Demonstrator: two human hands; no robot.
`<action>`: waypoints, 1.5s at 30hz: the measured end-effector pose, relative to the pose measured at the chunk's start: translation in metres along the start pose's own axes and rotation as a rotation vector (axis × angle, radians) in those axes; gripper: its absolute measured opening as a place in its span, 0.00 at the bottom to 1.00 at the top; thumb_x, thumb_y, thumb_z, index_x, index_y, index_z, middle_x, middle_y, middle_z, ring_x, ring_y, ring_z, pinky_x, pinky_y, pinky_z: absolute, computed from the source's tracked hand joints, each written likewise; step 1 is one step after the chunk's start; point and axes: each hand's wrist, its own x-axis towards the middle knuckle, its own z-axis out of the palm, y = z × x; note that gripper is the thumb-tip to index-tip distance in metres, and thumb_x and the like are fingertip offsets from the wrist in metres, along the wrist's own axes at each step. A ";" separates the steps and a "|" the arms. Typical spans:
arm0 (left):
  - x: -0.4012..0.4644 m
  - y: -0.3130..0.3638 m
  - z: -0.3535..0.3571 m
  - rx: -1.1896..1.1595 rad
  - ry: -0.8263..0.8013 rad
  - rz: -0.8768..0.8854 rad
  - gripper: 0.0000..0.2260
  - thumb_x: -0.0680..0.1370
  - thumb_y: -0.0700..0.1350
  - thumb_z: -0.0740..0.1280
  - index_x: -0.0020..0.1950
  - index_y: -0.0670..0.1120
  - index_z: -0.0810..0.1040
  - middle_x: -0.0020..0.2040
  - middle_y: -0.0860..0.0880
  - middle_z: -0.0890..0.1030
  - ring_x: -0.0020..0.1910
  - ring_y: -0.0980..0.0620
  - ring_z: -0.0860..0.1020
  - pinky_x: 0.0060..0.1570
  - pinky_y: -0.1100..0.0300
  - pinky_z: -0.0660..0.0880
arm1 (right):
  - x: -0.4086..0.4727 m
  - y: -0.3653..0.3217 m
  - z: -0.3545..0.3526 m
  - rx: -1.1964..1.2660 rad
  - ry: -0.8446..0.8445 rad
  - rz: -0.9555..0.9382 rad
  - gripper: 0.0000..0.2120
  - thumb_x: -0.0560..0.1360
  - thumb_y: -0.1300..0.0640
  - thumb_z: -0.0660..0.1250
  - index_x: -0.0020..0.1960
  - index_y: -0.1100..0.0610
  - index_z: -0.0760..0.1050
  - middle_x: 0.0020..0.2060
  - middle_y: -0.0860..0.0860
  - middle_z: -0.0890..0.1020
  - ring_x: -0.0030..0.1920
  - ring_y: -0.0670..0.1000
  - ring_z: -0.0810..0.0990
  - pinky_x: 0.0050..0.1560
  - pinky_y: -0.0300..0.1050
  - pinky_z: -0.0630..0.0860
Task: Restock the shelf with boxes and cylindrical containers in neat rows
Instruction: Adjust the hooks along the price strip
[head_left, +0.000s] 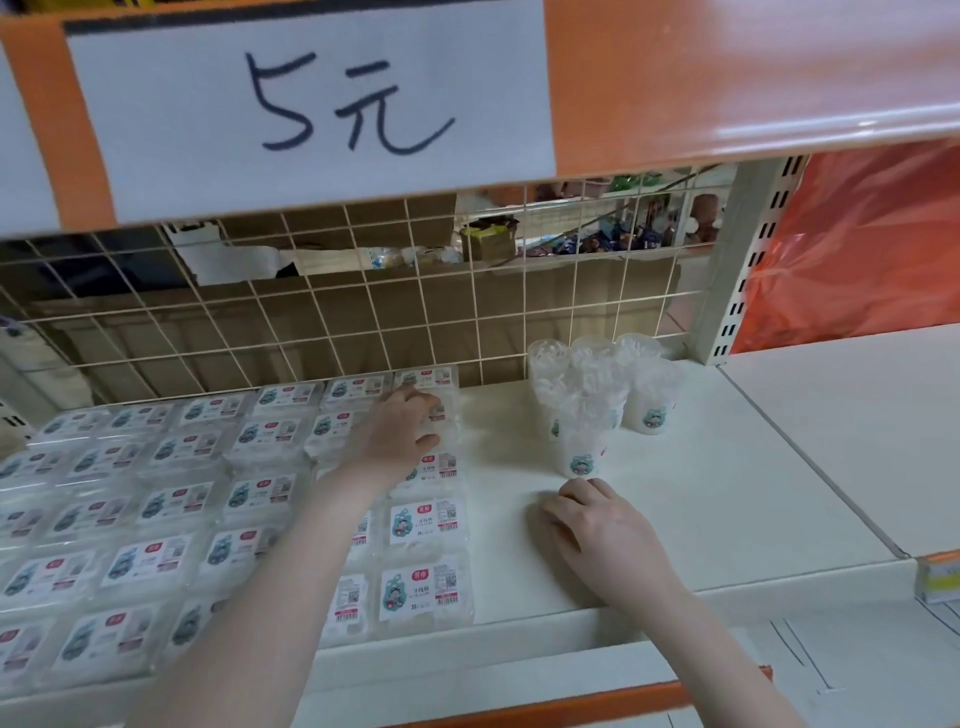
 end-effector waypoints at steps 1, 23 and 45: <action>-0.002 0.003 0.000 -0.006 0.004 -0.011 0.20 0.78 0.47 0.65 0.70 0.48 0.70 0.68 0.51 0.70 0.65 0.49 0.70 0.62 0.54 0.69 | 0.000 0.000 0.000 -0.003 0.008 0.003 0.15 0.70 0.54 0.55 0.38 0.52 0.80 0.34 0.48 0.78 0.35 0.51 0.77 0.30 0.40 0.75; -0.156 0.086 -0.004 -0.248 0.063 -0.019 0.21 0.79 0.53 0.62 0.71 0.49 0.68 0.70 0.50 0.67 0.68 0.50 0.66 0.65 0.55 0.64 | -0.113 -0.032 -0.093 -0.079 0.129 0.665 0.09 0.71 0.63 0.68 0.51 0.62 0.80 0.41 0.60 0.81 0.43 0.62 0.76 0.42 0.51 0.72; -0.125 0.445 0.078 -0.394 -0.010 0.133 0.20 0.77 0.49 0.65 0.68 0.47 0.71 0.66 0.48 0.71 0.65 0.46 0.69 0.63 0.56 0.64 | -0.290 0.249 -0.269 -0.280 0.169 0.848 0.11 0.73 0.58 0.67 0.55 0.58 0.78 0.45 0.57 0.78 0.46 0.60 0.75 0.45 0.52 0.71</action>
